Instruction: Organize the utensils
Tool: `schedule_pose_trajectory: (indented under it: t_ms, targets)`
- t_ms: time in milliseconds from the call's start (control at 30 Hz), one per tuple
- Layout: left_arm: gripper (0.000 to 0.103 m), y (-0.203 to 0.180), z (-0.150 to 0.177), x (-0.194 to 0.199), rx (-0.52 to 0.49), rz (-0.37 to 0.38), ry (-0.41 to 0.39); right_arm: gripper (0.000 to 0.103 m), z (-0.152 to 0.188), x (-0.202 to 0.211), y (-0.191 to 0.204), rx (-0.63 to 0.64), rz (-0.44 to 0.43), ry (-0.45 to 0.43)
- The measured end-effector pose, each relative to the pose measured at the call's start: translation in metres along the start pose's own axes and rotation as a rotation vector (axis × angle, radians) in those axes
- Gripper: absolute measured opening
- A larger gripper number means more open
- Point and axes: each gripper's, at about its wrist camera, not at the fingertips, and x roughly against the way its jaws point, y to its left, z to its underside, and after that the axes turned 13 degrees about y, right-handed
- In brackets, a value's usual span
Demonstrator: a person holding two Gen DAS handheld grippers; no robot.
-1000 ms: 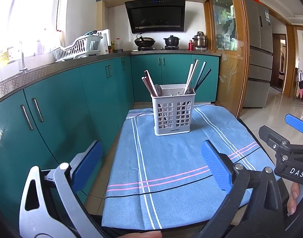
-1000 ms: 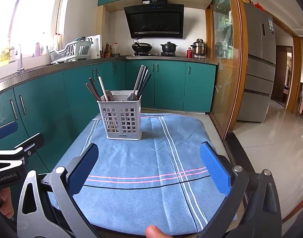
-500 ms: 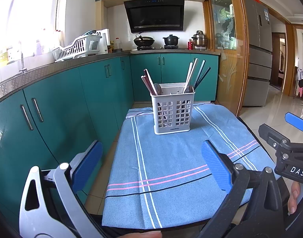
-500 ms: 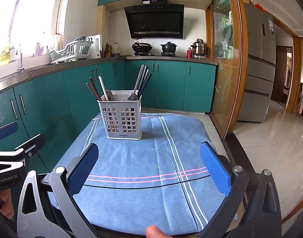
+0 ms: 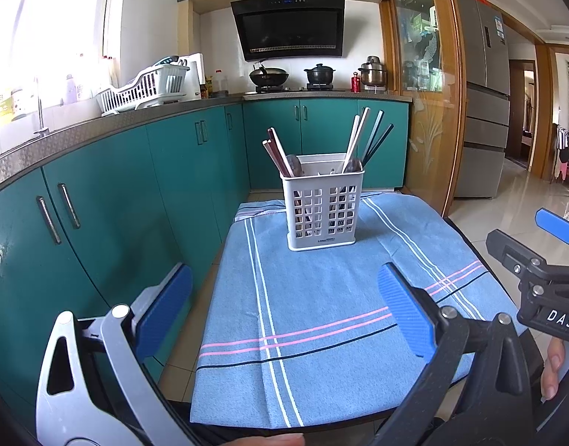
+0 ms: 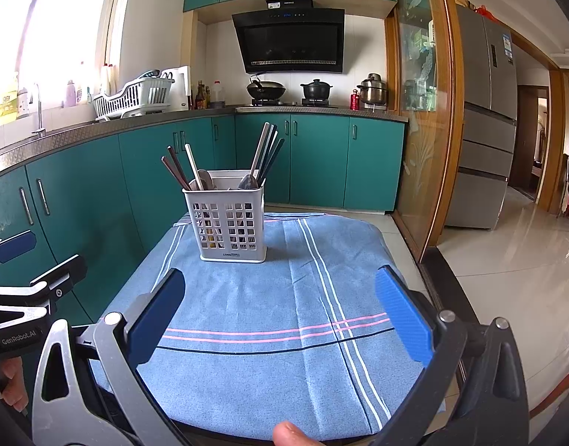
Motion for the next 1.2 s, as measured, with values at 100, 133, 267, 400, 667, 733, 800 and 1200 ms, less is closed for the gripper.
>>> schedule_pose_trajectory:
  t_ms: [100,133,267,400,667,733,800,1200]
  targets:
    - [0.099,-0.001,0.0,0.0,-0.001,0.0,0.001,0.1,0.0,0.0,0.0,0.001,0.0,0.0]
    - [0.099,-0.001,0.0,0.0,-0.001,0.0,0.002,0.1,0.0,0.0,0.0,0.0,-0.001,0.0]
    - [0.099,-0.002,0.001,-0.001,-0.002,0.0,0.002,0.1,0.0,0.0,0.0,-0.001,0.0,0.002]
    - [0.099,-0.003,0.001,-0.001,-0.003,0.004,0.005,0.1,0.001,0.0,0.0,-0.002,-0.001,0.002]
    - [0.099,-0.004,0.003,-0.004,-0.002,0.018,0.014,0.1,0.001,0.0,0.0,-0.004,0.001,0.003]
    - [0.099,-0.005,0.004,-0.004,-0.008,0.014,0.01,0.1,0.002,-0.002,0.0,-0.006,0.001,0.007]
    - [0.099,-0.008,0.005,-0.006,-0.02,-0.002,0.014,0.1,0.004,-0.005,0.001,-0.01,0.002,0.012]
    - [0.099,-0.007,0.003,-0.011,-0.006,0.023,0.034,0.1,0.007,-0.01,-0.001,-0.019,0.009,0.025]
